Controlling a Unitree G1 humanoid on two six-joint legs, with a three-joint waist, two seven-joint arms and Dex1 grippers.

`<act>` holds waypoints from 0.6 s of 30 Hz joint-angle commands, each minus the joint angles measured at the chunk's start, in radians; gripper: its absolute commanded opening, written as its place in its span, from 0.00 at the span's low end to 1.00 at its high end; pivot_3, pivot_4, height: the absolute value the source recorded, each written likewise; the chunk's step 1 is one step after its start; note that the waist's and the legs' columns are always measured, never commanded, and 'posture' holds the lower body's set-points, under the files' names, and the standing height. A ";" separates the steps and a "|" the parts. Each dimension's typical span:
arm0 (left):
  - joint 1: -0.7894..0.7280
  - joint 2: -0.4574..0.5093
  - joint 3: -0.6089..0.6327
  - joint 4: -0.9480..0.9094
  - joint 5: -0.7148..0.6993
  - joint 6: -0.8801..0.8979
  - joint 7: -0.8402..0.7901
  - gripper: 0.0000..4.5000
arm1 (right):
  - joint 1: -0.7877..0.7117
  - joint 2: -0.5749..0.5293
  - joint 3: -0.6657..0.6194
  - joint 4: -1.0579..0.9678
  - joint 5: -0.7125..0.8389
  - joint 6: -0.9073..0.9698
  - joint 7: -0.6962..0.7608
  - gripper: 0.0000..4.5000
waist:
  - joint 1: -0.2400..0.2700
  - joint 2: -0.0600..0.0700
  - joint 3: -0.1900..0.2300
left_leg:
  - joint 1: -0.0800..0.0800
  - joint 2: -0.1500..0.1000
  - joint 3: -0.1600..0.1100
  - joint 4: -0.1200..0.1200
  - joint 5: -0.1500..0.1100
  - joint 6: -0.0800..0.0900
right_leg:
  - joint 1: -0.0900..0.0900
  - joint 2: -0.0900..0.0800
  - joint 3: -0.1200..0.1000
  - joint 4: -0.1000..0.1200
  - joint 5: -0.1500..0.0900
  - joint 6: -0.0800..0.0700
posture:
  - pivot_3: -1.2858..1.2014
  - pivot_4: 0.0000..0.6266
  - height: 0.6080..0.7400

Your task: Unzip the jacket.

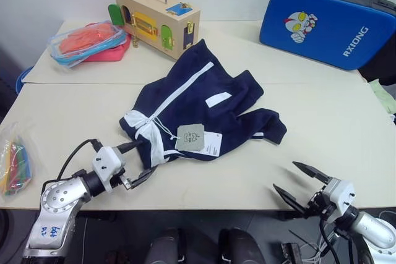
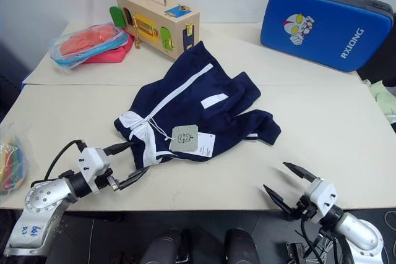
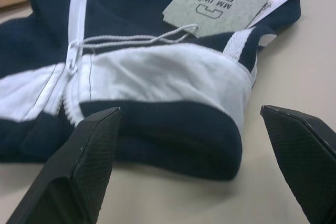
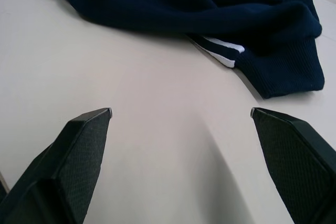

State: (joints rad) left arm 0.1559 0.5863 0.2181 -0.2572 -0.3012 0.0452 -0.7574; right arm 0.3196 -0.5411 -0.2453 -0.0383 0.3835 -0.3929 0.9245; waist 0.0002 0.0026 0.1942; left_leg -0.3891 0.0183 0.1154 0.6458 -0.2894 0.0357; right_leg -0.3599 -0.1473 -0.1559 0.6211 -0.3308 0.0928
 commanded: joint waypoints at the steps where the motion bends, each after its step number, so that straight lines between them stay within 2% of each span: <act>1: 0.052 0.019 0.060 -0.098 -0.069 0.031 -0.011 1.00 | -0.012 -0.022 -0.037 -0.051 0.025 0.002 -0.009 0.99 | 0.001 0.000 0.000 | 0.000 0.000 0.000 0.000 0.000 0.000 | 0.000 0.000 0.000 0.000 0.000 0.000 | 0.52 0.24 1.00; 5: 0.082 0.010 0.104 -0.141 -0.146 0.066 -0.013 1.00 | -0.026 -0.025 -0.034 -0.057 0.032 0.009 -0.008 0.99 | 0.001 0.000 0.000 | 0.000 0.000 0.000 0.000 0.000 0.000 | 0.000 0.000 0.000 0.000 0.000 0.000 | 0.52 0.24 1.00; 9: 0.106 0.055 0.108 -0.156 -0.248 0.144 -0.096 1.00 | -0.047 -0.029 -0.014 -0.059 0.036 0.023 0.005 0.99 | 0.003 0.000 0.000 | 0.000 0.000 0.000 0.000 0.001 0.002 | 0.000 0.000 0.000 -0.001 0.000 0.000 | 0.52 0.24 1.00; 18: 0.166 0.079 0.132 -0.167 -0.256 0.168 -0.133 1.00 | -0.086 -0.021 0.002 -0.066 0.019 0.033 0.014 0.99 | 0.001 0.000 0.000 | 0.000 0.000 0.000 0.000 0.002 0.003 | 0.000 0.000 0.000 -0.001 0.000 -0.001 | 0.52 0.24 1.00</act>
State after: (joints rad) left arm 0.3072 0.6530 0.3163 -0.3868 -0.5458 0.2159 -0.8786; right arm 0.2401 -0.5550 -0.2391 -0.0716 0.3951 -0.3515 0.9410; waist 0.0017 0.0028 0.1945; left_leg -0.3895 0.0181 0.1153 0.6459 -0.2878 0.0383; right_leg -0.3598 -0.1473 -0.1560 0.6200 -0.3311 0.0923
